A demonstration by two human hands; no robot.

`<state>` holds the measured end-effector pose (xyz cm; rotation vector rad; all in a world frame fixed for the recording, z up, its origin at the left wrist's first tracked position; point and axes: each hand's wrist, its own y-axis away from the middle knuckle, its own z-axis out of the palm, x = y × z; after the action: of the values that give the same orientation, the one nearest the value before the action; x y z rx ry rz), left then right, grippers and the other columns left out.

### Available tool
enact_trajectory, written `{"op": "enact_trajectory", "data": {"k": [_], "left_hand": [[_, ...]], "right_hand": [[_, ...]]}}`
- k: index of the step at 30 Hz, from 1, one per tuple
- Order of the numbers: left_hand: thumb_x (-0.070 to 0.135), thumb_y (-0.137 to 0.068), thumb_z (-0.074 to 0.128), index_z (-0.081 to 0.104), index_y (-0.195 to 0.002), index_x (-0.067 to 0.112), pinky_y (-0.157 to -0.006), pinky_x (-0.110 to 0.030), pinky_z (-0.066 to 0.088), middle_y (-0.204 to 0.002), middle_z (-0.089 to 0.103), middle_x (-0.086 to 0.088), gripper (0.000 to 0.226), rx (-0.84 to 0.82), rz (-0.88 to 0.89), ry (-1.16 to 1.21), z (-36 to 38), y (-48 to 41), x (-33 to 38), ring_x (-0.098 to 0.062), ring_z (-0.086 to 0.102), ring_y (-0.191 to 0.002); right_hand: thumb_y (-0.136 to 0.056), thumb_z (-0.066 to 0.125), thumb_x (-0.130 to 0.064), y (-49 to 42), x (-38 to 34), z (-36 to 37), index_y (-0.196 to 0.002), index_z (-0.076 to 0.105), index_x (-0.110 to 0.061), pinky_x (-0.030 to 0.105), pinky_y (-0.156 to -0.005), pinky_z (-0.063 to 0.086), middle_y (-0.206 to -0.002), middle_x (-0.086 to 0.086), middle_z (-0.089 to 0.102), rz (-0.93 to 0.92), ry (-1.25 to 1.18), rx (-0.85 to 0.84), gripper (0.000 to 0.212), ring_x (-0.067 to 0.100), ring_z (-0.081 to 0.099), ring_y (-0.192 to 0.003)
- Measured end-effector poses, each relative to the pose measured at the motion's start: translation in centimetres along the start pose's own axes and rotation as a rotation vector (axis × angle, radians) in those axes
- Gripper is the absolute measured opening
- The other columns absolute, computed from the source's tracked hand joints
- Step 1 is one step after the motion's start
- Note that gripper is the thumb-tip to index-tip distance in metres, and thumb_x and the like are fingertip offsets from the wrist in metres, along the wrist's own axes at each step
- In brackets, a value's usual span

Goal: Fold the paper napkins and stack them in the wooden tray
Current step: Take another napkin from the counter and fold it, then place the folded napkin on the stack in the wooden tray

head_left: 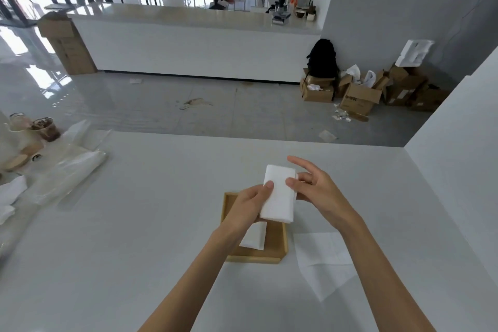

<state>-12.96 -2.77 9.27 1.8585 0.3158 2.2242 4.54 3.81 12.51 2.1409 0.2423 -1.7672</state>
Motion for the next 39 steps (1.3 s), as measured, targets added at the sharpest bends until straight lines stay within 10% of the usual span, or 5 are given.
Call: {"op": "enact_trajectory", "data": {"k": [10, 14, 19, 28, 39], "left_hand": [[0.028, -0.1, 0.059, 0.066, -0.093, 0.005, -0.071, -0.039, 0.049, -0.087, 0.066, -0.008, 0.025, 0.255, -0.015, -0.026, -1.2, -2.8, -7.5, -0.022, 0.062, -0.082], [0.019, -0.1, 0.06, 0.058, -0.12, 0.015, -0.062, -0.017, 0.052, -0.103, 0.067, -0.011, 0.021, 0.339, -0.113, -0.155, -2.6, -3.4, -13.9, -0.018, 0.066, -0.085], [0.006, -0.1, 0.051, 0.041, -0.132, 0.033, -0.065, -0.033, 0.06, -0.094, 0.065, -0.011, 0.043, 0.322, -0.139, -0.386, -5.1, -5.5, -19.6, -0.023, 0.067, -0.077], [0.006, -0.101, 0.048, 0.061, -0.125, 0.022, -0.078, -0.004, 0.044, -0.11, 0.053, 0.004, 0.031, 0.188, -0.139, -0.709, -7.3, -11.9, -22.5, -0.003, 0.058, -0.094], [0.013, -0.096, 0.044, 0.058, -0.118, 0.008, -0.072, -0.038, 0.051, -0.101, 0.059, -0.009, 0.026, 0.291, -0.054, -1.164, -5.1, -12.1, -22.4, -0.028, 0.059, -0.084]], "right_hand": [[-0.097, 0.063, -0.018, -0.4, 8.9, 2.7, -0.146, 0.038, -0.045, 0.033, -0.086, 0.059, -0.094, 0.004, 0.075, 0.149, -0.047, 0.044, 0.061, 0.016, 0.073, -0.093], [-0.095, 0.063, -0.012, -0.4, 16.7, 6.0, -0.132, 0.049, -0.048, 0.031, -0.071, 0.06, -0.098, 0.008, 0.071, 0.256, -0.022, 0.121, 0.053, 0.02, 0.07, -0.09], [-0.097, 0.062, -0.012, -2.3, 22.9, 8.2, -0.118, 0.058, -0.035, 0.032, -0.077, 0.06, -0.098, -0.007, 0.068, 0.319, 0.108, 0.21, 0.032, 0.017, 0.069, -0.094], [-0.097, 0.059, -0.012, -8.7, 28.4, 9.7, -0.105, 0.068, -0.02, 0.016, -0.084, 0.05, -0.106, -0.007, 0.068, 0.246, 0.342, 0.238, 0.014, -0.001, 0.061, -0.093], [-0.1, 0.053, -0.026, -6.5, 29.3, 9.6, -0.134, 0.055, -0.028, 0.033, -0.082, 0.053, -0.124, -0.002, 0.052, 0.188, 0.598, 0.191, 0.034, 0.015, 0.057, -0.105]]}}
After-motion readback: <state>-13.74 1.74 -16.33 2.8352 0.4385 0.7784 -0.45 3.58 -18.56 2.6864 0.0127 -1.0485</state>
